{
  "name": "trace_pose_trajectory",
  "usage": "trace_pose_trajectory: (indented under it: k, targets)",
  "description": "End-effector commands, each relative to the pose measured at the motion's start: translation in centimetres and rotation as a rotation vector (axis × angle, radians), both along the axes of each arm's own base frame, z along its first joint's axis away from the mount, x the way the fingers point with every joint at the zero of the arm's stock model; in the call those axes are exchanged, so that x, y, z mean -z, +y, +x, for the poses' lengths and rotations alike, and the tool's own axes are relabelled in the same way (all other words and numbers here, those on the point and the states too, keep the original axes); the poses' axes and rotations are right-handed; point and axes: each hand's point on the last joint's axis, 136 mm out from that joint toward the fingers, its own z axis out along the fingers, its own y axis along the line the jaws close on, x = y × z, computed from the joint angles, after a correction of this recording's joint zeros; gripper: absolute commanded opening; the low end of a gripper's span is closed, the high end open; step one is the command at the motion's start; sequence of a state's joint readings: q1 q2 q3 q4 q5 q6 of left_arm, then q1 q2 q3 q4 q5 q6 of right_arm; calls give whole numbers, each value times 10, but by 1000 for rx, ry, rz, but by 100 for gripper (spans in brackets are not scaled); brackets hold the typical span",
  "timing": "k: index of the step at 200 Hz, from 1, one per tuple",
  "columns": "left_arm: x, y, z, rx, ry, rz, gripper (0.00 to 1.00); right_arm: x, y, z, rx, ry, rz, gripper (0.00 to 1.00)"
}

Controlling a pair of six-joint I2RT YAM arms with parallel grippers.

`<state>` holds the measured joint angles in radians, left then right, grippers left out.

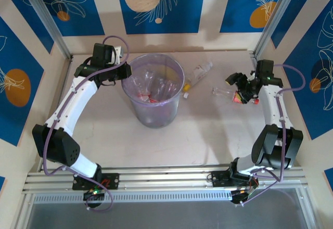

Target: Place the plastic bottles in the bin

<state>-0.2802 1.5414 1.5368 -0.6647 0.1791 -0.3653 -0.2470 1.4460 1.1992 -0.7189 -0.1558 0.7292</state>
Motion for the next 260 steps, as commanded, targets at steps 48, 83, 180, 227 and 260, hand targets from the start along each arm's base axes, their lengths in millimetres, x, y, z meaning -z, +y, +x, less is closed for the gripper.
trace_pose_trajectory:
  k: [48,83,180,227,260]
  targets:
    - [18,-23,-5,57,52,-13,3,51,-70,9,400,32,22,99]
    - [17,-23,-5,56,48,-17,3,80,-82,10,461,103,9,98]
    - [17,-24,-5,50,50,-15,3,131,-83,30,463,212,-10,97]
    - [18,-23,-7,47,54,-9,3,141,-83,34,451,217,-15,94]
    - [17,-22,-8,44,54,-4,3,137,-81,41,427,194,-30,88]
